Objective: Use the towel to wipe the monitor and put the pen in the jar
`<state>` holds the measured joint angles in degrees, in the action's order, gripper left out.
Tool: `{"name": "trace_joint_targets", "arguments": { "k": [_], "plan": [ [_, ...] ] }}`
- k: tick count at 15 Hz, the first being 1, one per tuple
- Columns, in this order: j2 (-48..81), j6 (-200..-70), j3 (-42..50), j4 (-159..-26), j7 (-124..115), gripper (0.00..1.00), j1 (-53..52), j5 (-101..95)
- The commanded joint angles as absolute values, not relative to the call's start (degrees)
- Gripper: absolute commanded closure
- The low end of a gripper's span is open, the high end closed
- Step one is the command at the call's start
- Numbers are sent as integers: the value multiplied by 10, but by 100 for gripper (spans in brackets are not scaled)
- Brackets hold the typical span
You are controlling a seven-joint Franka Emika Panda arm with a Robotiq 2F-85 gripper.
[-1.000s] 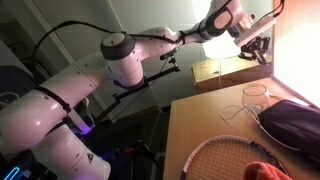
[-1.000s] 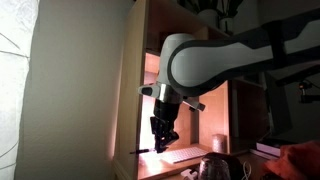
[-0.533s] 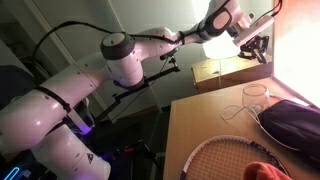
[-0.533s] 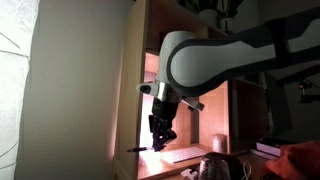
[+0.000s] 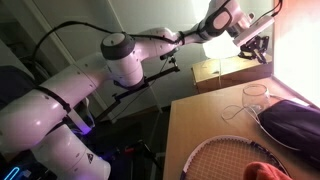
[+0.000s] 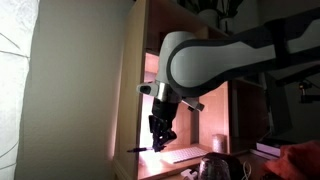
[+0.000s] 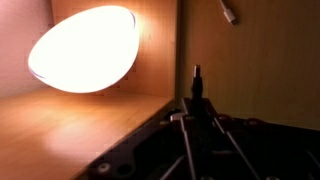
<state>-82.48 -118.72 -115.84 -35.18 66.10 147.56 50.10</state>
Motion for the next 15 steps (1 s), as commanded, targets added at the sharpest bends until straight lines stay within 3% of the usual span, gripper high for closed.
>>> {"name": "trace_joint_targets", "arguments": {
  "k": [1, 7, 8, 15],
  "plan": [
    [-825, -1187, -1158, -352, 661, 88, 1476, 501],
    [-825, -1187, -1158, -352, 661, 88, 1476, 501],
    [-825, -1187, -1158, -352, 661, 97, 1476, 501],
    [-821, -1186, -1166, -365, 651, 97, 1491, 514]
  ]
}}
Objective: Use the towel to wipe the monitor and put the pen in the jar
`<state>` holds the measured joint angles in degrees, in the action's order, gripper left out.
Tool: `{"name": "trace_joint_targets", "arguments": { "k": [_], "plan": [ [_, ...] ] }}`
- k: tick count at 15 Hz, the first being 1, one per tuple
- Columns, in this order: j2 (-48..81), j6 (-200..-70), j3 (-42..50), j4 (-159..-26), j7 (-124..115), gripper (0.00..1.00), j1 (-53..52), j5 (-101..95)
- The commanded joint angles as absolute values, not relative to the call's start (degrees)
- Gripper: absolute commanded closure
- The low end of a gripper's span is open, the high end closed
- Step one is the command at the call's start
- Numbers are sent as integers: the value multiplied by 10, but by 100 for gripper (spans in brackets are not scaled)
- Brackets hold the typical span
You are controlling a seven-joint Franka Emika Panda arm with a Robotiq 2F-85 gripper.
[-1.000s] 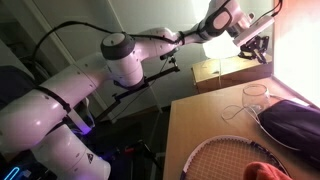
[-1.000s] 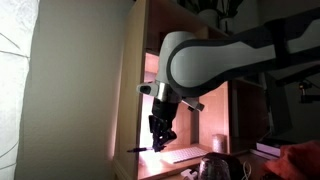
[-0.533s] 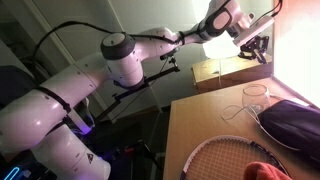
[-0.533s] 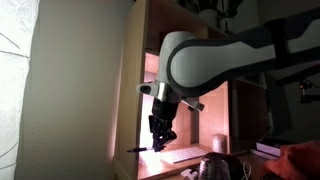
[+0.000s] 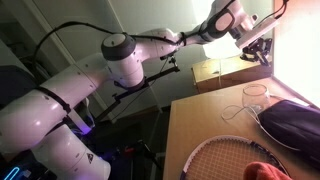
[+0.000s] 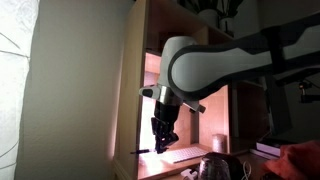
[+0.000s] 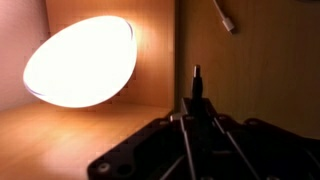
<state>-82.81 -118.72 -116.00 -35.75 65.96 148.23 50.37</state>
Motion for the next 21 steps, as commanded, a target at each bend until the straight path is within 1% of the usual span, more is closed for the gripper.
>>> {"name": "trace_joint_targets", "arguments": {
  "k": [1, 13, 21],
  "plan": [
    [-820, -1187, -1168, -368, 652, 97, 1496, 520],
    [-805, -1183, -1161, -439, 633, 97, 1505, 593],
    [-769, -1192, -1165, -536, 698, 97, 1452, 584]
  ]
}}
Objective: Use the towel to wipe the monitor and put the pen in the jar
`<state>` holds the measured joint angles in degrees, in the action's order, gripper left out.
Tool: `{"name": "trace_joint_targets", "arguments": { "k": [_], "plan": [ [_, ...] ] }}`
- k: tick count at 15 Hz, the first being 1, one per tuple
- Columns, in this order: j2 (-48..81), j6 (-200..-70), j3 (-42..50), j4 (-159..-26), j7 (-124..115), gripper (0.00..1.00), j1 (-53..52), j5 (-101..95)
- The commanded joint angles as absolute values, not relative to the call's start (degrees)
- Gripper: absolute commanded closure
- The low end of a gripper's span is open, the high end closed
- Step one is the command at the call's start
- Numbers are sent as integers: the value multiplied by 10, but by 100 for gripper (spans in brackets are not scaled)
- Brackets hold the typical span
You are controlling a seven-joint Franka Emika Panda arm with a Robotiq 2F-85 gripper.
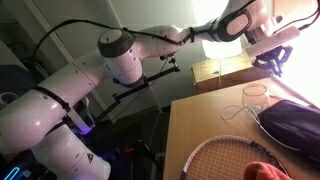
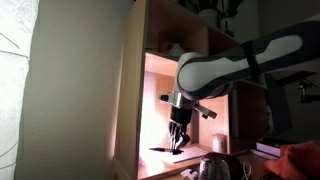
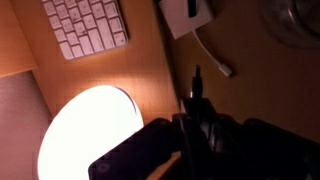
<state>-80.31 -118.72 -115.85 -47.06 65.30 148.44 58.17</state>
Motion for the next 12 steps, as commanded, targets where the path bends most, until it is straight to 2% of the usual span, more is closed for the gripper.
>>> {"name": "trace_joint_targets", "arguments": {
  "k": [1, 12],
  "plan": [
    [-763, -1197, -1165, -554, 713, 97, 1443, 586],
    [-678, -1288, -1176, -801, 859, 97, 1326, 631]
  ]
}}
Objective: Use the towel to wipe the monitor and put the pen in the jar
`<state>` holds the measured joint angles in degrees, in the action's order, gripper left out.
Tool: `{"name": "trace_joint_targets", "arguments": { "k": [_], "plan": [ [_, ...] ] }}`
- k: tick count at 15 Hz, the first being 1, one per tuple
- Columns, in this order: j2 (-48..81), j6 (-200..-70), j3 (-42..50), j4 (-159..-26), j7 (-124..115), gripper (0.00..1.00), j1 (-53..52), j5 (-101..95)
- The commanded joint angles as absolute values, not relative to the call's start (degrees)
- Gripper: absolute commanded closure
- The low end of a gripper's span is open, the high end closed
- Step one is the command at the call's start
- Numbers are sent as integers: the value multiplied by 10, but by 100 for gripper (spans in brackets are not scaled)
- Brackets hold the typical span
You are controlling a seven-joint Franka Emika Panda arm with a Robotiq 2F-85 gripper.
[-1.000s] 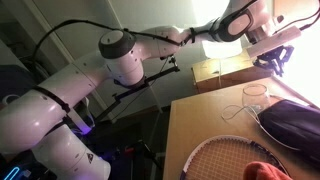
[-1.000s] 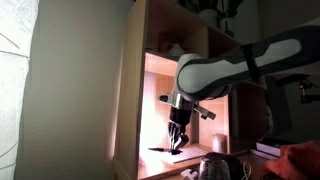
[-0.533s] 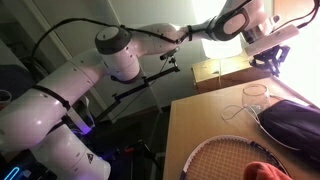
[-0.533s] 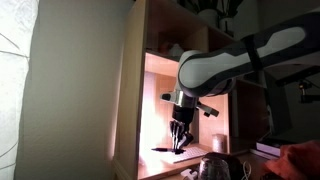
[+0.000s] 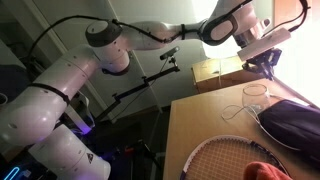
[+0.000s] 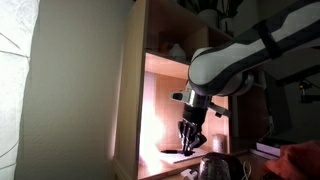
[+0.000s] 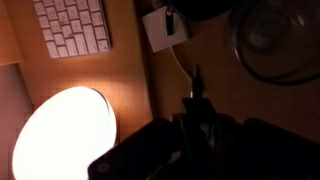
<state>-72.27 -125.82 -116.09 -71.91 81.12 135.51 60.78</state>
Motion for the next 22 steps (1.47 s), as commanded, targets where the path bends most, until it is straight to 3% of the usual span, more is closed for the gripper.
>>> {"name": "trace_joint_targets", "arguments": {
  "k": [1, 2, 16, 17, 22],
  "plan": [
    [-674, -1292, -1174, -817, 863, 97, 1318, 638],
    [-709, -1272, -1167, -757, 827, 88, 1340, 618],
    [-694, -1277, -1169, -793, 837, 88, 1326, 624],
    [-695, -1276, -1168, -790, 838, 97, 1325, 622],
    [-679, -1297, -1165, -814, 857, 97, 1304, 630]
  ]
}}
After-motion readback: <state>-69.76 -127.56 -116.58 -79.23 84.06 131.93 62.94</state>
